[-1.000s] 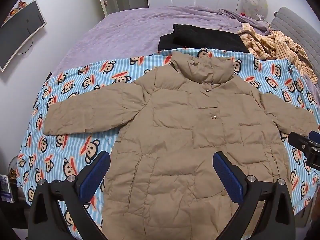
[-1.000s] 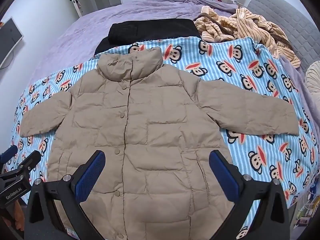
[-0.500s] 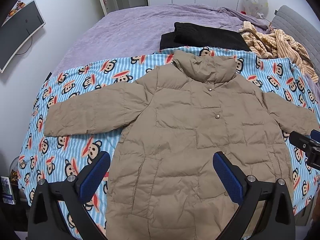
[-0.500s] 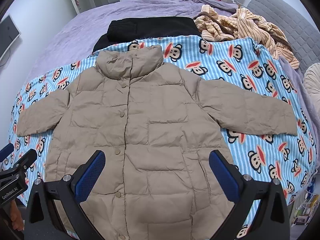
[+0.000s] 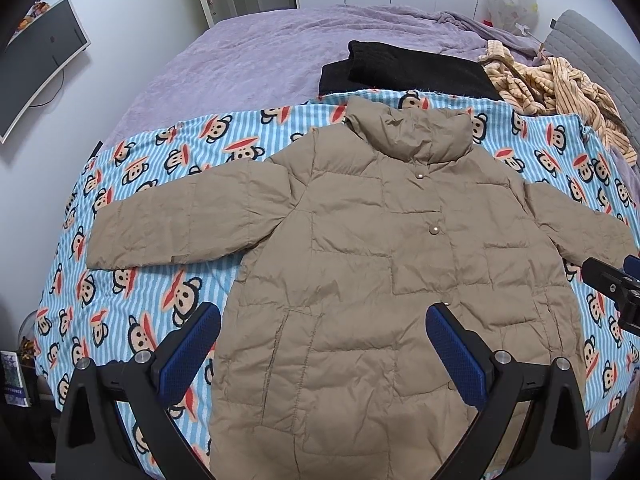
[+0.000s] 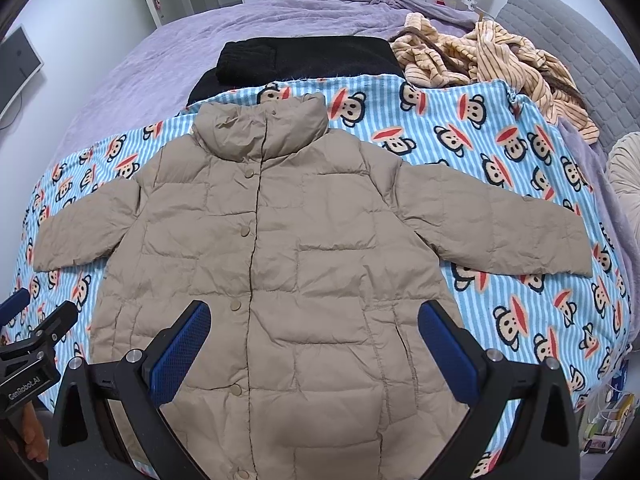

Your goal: Fold large clothes

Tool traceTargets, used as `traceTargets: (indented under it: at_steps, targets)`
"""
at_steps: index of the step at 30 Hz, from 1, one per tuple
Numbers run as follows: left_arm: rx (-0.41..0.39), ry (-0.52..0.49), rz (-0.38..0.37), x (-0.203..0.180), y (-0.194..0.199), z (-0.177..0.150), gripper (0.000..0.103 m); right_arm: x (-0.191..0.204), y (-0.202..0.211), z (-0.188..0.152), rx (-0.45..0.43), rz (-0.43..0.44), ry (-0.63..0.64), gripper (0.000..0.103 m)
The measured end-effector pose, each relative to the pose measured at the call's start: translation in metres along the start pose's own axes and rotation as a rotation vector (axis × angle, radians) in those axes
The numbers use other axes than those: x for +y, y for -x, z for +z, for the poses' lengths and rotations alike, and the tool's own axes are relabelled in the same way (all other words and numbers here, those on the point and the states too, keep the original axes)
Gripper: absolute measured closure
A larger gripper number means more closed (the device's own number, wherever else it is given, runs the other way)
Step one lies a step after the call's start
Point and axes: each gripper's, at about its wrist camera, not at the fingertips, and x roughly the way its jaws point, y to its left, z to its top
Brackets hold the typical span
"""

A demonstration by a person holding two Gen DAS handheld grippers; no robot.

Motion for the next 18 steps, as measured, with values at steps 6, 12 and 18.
traceTargets:
  at_steps: [6, 12, 18]
  targets:
    - [0.002, 0.002, 0.002, -0.0004, -0.0001, 0.0005, 0.0, -0.0014, 0.0027, 0.0024, -0.004, -0.005, 0.007, 0.0]
    - [0.009, 0.009, 0.007, 0.0026, -0.0012, 0.0024, 0.0, -0.0014, 0.0023, 0.0022, -0.002, -0.002, 0.008, 0.0]
    - [0.009, 0.01, 0.008, 0.0045, -0.0011, 0.003, 0.0, 0.0038, 0.0007, 0.0031, -0.003, -0.002, 0.015, 0.0]
